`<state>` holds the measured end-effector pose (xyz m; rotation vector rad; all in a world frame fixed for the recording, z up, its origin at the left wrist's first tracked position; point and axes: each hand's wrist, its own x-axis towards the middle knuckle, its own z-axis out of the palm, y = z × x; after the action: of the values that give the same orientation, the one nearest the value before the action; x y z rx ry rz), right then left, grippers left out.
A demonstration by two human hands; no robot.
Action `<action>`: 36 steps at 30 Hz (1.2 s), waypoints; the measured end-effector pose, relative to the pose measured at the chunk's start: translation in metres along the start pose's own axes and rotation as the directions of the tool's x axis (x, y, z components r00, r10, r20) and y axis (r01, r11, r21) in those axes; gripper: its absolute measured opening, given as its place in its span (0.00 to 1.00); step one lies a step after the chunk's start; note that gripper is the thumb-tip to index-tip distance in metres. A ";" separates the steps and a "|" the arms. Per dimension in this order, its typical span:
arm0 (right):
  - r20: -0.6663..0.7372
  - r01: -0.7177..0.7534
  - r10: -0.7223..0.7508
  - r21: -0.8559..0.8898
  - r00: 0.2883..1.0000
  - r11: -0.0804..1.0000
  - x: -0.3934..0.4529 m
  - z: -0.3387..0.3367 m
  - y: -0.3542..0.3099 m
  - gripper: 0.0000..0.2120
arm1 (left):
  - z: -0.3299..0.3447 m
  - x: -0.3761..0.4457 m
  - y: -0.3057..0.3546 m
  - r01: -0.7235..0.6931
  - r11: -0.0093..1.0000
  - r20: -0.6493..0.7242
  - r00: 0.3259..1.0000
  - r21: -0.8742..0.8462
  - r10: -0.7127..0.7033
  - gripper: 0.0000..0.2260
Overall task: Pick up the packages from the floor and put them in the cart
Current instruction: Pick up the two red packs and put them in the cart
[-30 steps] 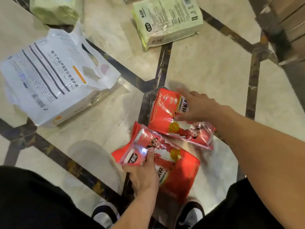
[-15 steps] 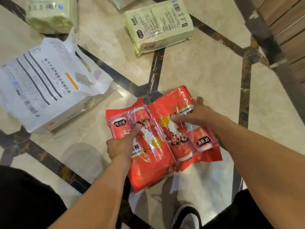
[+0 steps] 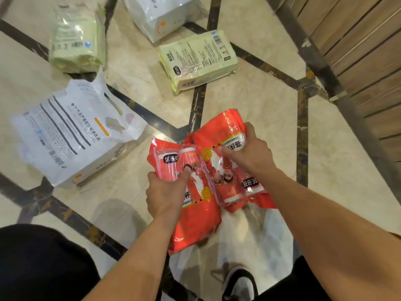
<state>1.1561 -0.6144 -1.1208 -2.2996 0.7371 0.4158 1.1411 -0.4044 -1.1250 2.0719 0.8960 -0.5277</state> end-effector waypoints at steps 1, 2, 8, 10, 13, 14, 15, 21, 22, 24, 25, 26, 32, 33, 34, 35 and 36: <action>-0.015 -0.019 0.020 0.042 1.000 0.999 -0.014 -0.009 -0.006 0.47 | -0.010 -0.011 0.008 -0.013 1.000 -0.010 1.000 0.017 0.013 0.31; -0.028 -0.030 0.032 0.094 0.999 0.995 -0.030 -0.020 -0.011 0.44 | -0.023 -0.022 0.015 -0.032 0.999 -0.022 0.999 0.040 0.033 0.31; -0.071 -0.150 0.184 0.337 0.980 0.930 -0.154 -0.113 -0.053 0.45 | -0.124 -0.122 0.097 -0.197 0.962 0.020 0.980 0.191 0.197 0.31; -0.077 -0.166 0.208 0.366 0.975 0.916 -0.192 -0.162 -0.079 0.50 | -0.165 -0.166 0.140 -0.241 0.942 0.047 0.971 0.233 0.236 0.30; -0.093 -0.164 0.215 0.384 0.972 0.909 -0.247 -0.260 -0.128 0.46 | -0.232 -0.241 0.212 -0.320 0.918 0.085 0.947 0.235 0.308 0.33; -0.104 -0.164 0.220 0.389 0.970 0.907 -0.263 -0.295 -0.143 0.43 | -0.252 -0.268 0.237 -0.346 0.914 0.101 0.938 0.213 0.331 0.33; -0.114 -0.170 0.231 0.390 0.966 0.905 -0.278 -0.331 -0.158 0.40 | -0.269 -0.294 0.264 -0.377 0.905 0.117 0.926 0.195 0.360 0.33; -0.270 -0.145 0.258 0.376 0.928 0.915 -0.354 -0.539 -0.234 0.39 | -0.344 -0.434 0.429 -0.572 0.811 0.213 0.813 0.118 0.542 0.33; -0.325 -0.119 0.247 0.365 0.913 0.923 -0.367 -0.569 -0.244 0.37 | -0.353 -0.454 0.452 -0.614 0.784 0.237 0.778 0.091 0.582 0.36; -0.454 -0.051 0.207 0.332 0.867 0.942 -0.395 -0.622 -0.260 0.39 | -0.367 -0.491 0.495 -0.702 0.711 0.278 0.692 0.047 0.666 0.38; -0.510 -0.032 0.197 0.315 0.837 0.949 -0.412 -0.643 -0.266 0.42 | -0.374 -0.511 0.514 -0.743 0.668 0.295 0.644 0.025 0.706 0.39; -0.564 -0.010 0.187 0.302 0.804 0.953 -0.430 -0.663 -0.270 0.45 | -0.381 -0.531 0.532 -0.786 0.619 0.311 0.588 -0.001 0.747 0.40; -0.767 0.002 0.327 0.393 0.551 0.919 -0.572 -0.733 -0.284 0.42 | -0.413 -0.643 0.584 -0.909 0.371 0.436 0.260 -0.189 0.861 0.45; -0.781 -0.020 0.368 0.415 0.505 0.910 -0.601 -0.738 -0.284 0.40 | -0.418 -0.663 0.585 -0.915 0.340 0.462 0.210 -0.217 0.861 0.44; -0.797 -0.029 0.394 0.430 0.458 0.903 -0.629 -0.741 -0.282 0.39 | -0.422 -0.684 0.584 -0.916 0.310 0.489 0.156 -0.253 0.858 0.42; -0.811 -0.036 0.417 0.442 0.410 0.896 -0.658 -0.742 -0.281 0.39 | -0.427 -0.705 0.581 -0.913 0.282 0.515 0.096 -0.296 0.851 0.37; -0.824 -0.043 0.437 0.454 0.360 0.890 -0.687 -0.741 -0.281 0.39 | -0.432 -0.726 0.577 -0.903 0.255 0.540 0.030 -0.347 0.841 0.32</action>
<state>0.8522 -0.6842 -0.1191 -1.8859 1.5574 -0.9623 1.1168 -0.6049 -0.1227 1.8166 -0.9439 -0.4818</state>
